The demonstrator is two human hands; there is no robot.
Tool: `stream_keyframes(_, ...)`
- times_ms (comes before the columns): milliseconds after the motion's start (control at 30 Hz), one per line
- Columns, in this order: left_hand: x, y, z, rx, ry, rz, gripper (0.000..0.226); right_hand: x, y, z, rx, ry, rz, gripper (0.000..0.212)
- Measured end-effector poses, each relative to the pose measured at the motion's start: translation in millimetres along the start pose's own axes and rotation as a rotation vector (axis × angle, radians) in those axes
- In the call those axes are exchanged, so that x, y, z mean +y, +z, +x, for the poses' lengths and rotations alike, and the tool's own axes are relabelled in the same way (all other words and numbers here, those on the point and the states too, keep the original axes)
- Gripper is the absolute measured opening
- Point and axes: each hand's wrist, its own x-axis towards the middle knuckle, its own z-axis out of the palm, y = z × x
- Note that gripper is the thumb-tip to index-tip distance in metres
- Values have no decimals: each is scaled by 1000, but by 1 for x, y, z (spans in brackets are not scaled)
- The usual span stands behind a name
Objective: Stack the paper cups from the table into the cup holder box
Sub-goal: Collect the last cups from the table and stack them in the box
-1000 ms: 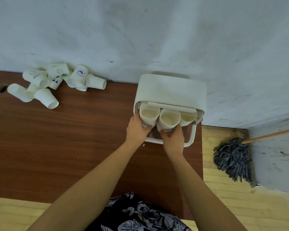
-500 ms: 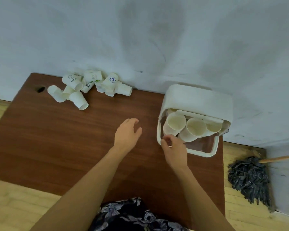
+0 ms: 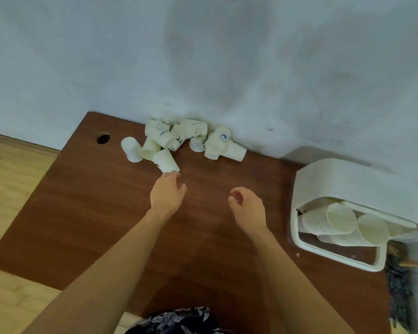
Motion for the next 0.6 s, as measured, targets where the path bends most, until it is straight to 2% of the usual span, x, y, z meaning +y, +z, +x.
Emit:
stream_keyframes(333,-40,-1,95,-86,-48,11,63,-53,40,67,82,55,-42,31)
stream_keyframes(500,-49,10,117,-146,-35,51,58,-66,43,112,185,16,-128,41)
stream_keyframes(600,-53,16,121,-99,26,45,52,-72,46,135,209,0,-210,46)
